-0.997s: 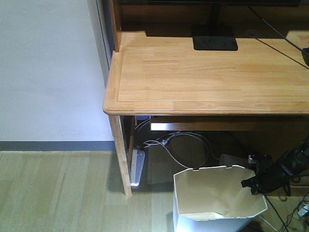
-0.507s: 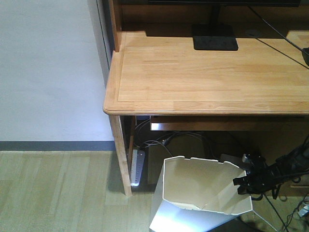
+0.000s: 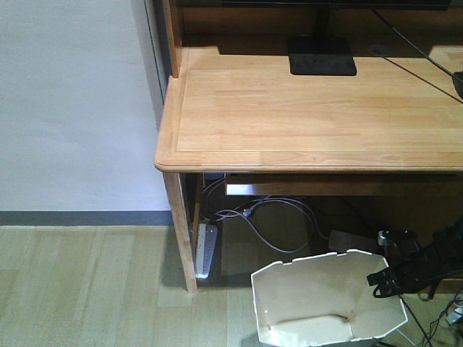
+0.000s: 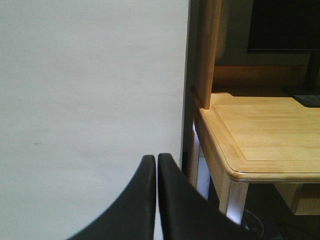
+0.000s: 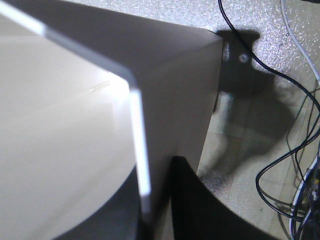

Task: Move trash bin to bedside with robot
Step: 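Close the right gripper on the bin rim and lift it slightly, then pull the held bin out from under the desk toward the robot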

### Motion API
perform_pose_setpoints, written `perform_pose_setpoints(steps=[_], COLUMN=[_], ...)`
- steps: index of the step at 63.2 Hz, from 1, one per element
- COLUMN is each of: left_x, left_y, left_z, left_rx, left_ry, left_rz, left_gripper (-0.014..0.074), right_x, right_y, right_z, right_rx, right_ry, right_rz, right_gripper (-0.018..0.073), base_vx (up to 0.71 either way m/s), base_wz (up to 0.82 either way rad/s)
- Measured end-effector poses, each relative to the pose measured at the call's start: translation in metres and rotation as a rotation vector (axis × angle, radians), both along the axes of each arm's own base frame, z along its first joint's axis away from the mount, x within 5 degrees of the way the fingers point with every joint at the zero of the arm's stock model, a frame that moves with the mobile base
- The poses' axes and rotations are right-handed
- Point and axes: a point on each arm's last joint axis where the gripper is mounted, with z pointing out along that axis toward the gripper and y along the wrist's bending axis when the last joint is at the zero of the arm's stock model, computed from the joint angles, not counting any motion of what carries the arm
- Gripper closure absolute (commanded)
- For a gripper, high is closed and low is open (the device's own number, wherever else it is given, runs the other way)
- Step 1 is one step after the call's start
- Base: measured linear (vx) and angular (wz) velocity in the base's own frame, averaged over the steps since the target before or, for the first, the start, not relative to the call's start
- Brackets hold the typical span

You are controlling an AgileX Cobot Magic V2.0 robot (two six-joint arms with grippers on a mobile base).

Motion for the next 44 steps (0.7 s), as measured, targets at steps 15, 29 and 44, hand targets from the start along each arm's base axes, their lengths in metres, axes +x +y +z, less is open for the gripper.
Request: perform_pose_setpoints(steps=[15, 29, 44], left_x=[0.000, 0.000, 0.000], left_y=[0.000, 0.000, 0.000], left_z=[0.000, 0.000, 0.000], left_rx=[0.000, 0.000, 0.000], left_ry=[0.000, 0.000, 0.000], left_rz=[0.000, 0.000, 0.000], left_gripper=[0.0602, 0.0602, 0.0602], right_x=[-0.005, -0.010, -0.009], right_y=[0.009, 0.016, 0.019], right_z=[0.047, 0.088, 0.106], right_rx=[0.064, 0.099, 0.112], right_ry=[-0.036, -0.096, -0.140], right_rz=[-0.065, -0.072, -0.046], right_gripper=[0.0565, 0.0565, 0.0565], base_vx=[0.00, 0.00, 0.00], base_wz=[0.00, 0.00, 0.00])
